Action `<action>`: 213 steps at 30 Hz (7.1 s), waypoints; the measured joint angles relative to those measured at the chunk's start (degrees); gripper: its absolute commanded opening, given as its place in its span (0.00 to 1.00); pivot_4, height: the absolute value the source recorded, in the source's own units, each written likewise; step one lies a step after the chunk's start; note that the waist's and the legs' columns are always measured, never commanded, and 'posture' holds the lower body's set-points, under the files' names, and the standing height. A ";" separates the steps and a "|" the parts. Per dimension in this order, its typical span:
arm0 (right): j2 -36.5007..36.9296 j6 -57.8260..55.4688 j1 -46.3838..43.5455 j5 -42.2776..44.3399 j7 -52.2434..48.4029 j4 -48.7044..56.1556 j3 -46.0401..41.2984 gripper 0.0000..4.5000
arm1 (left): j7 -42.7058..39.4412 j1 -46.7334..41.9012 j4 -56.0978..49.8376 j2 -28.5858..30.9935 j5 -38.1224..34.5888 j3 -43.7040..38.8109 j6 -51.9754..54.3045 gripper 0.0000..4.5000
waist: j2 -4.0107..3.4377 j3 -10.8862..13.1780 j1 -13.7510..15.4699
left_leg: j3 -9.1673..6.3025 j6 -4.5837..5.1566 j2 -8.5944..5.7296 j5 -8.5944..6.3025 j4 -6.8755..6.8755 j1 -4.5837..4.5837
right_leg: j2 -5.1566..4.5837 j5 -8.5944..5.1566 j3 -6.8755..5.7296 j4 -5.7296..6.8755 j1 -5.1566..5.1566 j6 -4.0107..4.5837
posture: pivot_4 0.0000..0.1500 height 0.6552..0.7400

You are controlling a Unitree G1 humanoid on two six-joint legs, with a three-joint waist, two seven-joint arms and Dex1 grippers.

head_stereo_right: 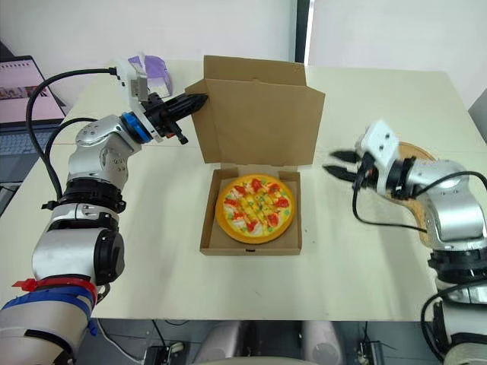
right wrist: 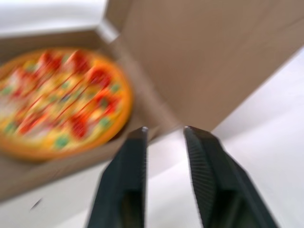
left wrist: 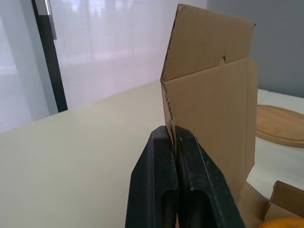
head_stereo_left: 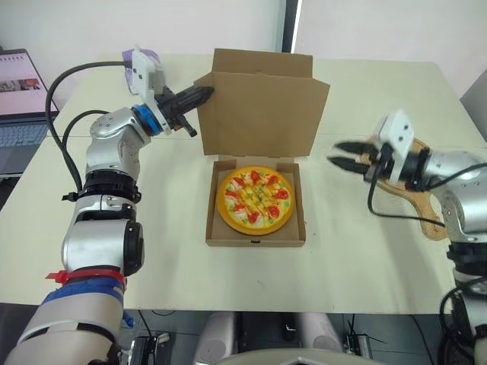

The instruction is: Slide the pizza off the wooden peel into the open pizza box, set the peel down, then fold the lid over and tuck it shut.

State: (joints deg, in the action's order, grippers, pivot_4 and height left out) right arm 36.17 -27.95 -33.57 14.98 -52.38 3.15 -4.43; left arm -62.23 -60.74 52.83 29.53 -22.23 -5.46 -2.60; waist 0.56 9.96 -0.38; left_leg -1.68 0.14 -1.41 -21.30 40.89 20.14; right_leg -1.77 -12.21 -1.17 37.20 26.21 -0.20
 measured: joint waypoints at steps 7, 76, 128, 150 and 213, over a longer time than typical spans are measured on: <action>-5.07 -3.74 -9.81 2.01 5.01 -11.35 0.28 0.73 | -0.42 2.30 -3.55 -0.83 0.02 -1.02 -0.21 0.00 | 0.00 0.00 0.11 | 0.02 0.02 -0.03 0.00 0.03 0.16 | -0.02 0.01 0.01 -0.03 0.09 0.00 | 1.00 0.82; -3.58 -11.31 -6.43 9.08 16.43 -0.94 -6.18 0.26 | 7.81 5.47 -16.73 -9.24 2.79 -1.69 9.67 0.00 | 0.01 -0.01 0.22 | 0.34 0.14 -0.16 -0.04 1.00 0.87 | -0.09 0.03 0.36 1.04 0.97 -0.01 | 1.00 0.82; -12.96 -5.26 -11.36 -4.57 30.28 -1.63 -1.88 0.00 | 34.30 6.79 -26.94 -19.75 7.55 -2.56 10.63 0.00 | 0.00 -0.02 0.07 | 0.43 0.14 -0.18 -0.03 1.10 0.90 | -0.15 0.02 0.50 1.60 1.14 -0.01 | 1.00 0.82; -20.48 -22.66 -4.87 1.81 39.25 17.07 -5.12 0.00 | 45.52 21.10 -49.44 -25.05 8.83 0.72 15.81 0.00 | 0.00 -0.04 0.23 | 0.45 0.14 -0.20 -0.03 1.10 0.80 | -0.15 0.02 0.52 1.42 1.07 -0.01 | 1.00 0.82; -19.26 -34.17 -7.94 8.77 39.96 15.80 -10.67 0.00 | 58.69 25.41 -52.24 -35.71 16.96 5.58 13.64 0.00 | 0.10 -0.51 0.74 | 0.41 0.25 -0.24 -0.01 1.10 0.70 | -0.17 0.02 0.50 1.38 0.87 -0.01 | 1.00 0.82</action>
State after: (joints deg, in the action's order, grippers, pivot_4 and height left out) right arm 16.91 -62.12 -41.51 23.75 -12.42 18.95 -15.11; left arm -3.54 -35.34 0.60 -6.18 -5.28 0.12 11.05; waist 0.66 9.45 0.36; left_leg -1.26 0.39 -1.64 -21.31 41.99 20.84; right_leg -1.94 -12.19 -0.67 38.58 27.08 -0.21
